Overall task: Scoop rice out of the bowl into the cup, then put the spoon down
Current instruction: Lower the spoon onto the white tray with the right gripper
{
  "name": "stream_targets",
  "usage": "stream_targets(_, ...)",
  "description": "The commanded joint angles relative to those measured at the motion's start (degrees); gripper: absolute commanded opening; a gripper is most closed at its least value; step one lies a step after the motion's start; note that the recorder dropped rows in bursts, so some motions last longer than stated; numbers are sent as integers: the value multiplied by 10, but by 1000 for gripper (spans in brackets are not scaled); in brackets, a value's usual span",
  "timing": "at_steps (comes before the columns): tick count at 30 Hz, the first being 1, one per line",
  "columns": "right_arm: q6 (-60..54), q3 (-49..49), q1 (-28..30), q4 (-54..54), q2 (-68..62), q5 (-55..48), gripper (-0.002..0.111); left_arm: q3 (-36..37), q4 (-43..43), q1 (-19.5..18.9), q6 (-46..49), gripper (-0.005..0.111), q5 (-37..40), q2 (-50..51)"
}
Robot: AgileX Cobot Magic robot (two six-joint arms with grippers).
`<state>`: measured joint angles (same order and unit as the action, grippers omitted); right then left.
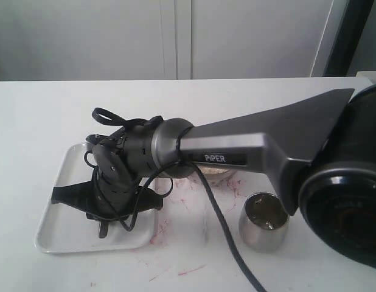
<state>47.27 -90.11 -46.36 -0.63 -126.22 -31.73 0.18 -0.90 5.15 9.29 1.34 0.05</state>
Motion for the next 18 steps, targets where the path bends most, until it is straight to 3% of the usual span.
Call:
stream_targets(1,-7,-1,2,6,-4,-4,0,-2,4,2,-1,14,-1,-1)
stream_targets(4,-10,-1,2,6,-4,-5,3,-2,4,2,-1,14,-1,-1)
stream_targets(12,-10,-1,2,6,-4,-15,32,-2,4,2,-1,14,-1,-1)
stream_targets(18,-10,-1,2,3,-4,-15,39,-2,4,2,-1,14,-1,-1)
